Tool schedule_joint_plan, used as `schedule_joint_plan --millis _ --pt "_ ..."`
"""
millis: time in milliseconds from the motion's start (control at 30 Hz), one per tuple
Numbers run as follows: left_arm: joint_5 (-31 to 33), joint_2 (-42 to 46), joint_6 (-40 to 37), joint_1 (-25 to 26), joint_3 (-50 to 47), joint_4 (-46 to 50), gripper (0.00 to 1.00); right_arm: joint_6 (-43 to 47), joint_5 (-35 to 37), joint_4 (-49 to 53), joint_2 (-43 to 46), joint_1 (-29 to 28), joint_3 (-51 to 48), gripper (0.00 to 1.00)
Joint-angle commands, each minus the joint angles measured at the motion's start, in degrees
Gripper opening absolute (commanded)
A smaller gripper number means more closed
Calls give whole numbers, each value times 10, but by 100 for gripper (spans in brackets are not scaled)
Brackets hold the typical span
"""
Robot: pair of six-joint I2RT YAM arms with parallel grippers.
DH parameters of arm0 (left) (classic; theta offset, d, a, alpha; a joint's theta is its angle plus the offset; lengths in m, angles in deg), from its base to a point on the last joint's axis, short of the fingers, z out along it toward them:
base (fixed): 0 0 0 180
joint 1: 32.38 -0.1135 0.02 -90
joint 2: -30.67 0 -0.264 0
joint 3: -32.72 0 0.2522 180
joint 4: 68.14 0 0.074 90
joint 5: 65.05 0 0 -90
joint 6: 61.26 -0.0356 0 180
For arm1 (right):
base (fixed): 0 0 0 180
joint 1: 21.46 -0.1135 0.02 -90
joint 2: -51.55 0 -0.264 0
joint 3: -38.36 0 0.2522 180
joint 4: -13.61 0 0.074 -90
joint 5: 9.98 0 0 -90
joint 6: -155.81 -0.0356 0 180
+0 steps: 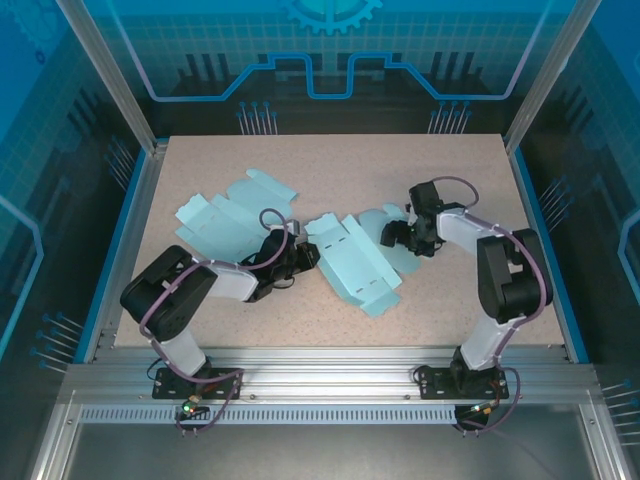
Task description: Fold the paper box
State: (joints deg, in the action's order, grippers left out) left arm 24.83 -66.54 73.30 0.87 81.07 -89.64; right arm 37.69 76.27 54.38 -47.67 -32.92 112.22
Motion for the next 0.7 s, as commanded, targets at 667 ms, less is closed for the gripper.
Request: schedule_joint_plan --millis 667 --pt "-107 196 -648 -23 292 459 0 166 39 102 411 -85 11 91"
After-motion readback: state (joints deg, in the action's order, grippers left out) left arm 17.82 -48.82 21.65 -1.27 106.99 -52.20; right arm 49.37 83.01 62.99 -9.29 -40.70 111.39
